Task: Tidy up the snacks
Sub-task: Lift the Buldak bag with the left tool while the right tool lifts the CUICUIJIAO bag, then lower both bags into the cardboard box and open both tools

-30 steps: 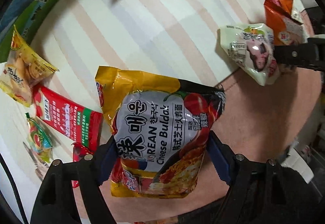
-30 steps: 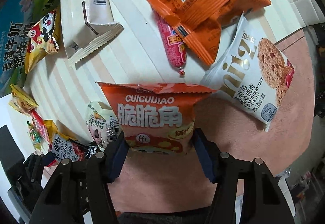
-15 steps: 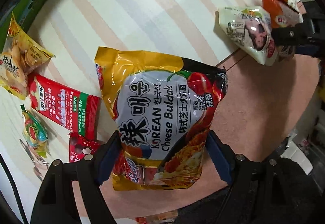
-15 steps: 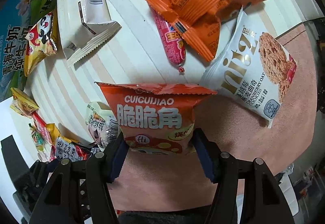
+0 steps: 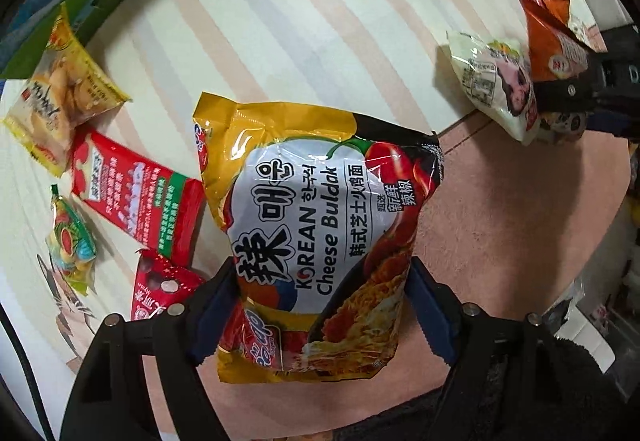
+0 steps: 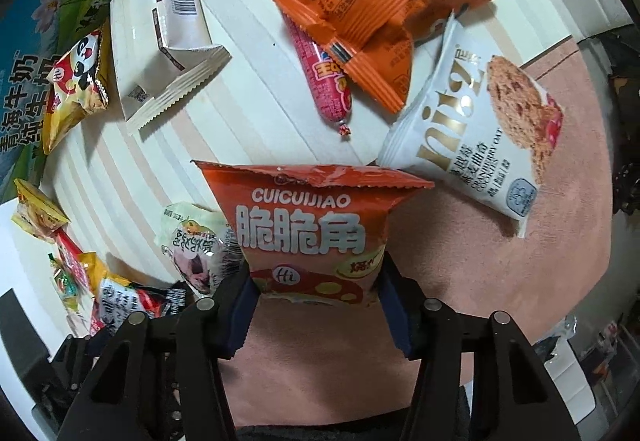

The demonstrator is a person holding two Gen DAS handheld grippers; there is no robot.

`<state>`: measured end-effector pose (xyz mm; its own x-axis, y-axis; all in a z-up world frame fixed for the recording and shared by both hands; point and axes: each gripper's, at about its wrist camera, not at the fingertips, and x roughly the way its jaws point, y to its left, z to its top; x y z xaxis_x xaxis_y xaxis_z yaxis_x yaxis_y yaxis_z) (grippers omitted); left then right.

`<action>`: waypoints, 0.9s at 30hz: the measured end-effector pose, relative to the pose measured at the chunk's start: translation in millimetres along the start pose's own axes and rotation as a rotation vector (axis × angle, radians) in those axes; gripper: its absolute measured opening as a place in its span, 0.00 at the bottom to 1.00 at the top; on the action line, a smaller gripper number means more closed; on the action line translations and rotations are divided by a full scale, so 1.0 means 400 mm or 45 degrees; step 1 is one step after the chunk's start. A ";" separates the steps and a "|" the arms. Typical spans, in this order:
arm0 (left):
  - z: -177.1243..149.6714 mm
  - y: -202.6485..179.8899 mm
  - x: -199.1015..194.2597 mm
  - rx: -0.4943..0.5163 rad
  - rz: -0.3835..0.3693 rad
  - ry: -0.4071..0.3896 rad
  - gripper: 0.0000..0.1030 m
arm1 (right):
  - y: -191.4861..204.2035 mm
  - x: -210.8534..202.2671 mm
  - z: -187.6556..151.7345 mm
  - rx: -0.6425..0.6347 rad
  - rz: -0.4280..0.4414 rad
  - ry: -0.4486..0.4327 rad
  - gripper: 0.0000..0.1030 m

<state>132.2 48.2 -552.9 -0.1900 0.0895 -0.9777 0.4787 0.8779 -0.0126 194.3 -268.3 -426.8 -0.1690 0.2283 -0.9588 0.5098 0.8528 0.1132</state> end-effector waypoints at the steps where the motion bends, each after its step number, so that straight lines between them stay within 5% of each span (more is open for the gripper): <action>1: -0.010 0.029 0.009 -0.009 0.001 -0.007 0.77 | -0.001 -0.005 -0.006 -0.002 0.000 -0.009 0.55; 14: -0.183 0.190 -0.047 -0.230 -0.107 -0.212 0.77 | -0.006 -0.139 -0.070 -0.142 0.136 -0.085 0.53; 27: -0.287 0.389 -0.243 -0.441 -0.264 -0.542 0.77 | 0.103 -0.438 0.038 -0.412 0.299 -0.248 0.52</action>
<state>126.5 230.0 -435.9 0.1457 -0.2342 -0.9612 0.1468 0.9659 -0.2131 257.6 -280.2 -258.2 0.0976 0.3675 -0.9249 0.2202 0.8983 0.3802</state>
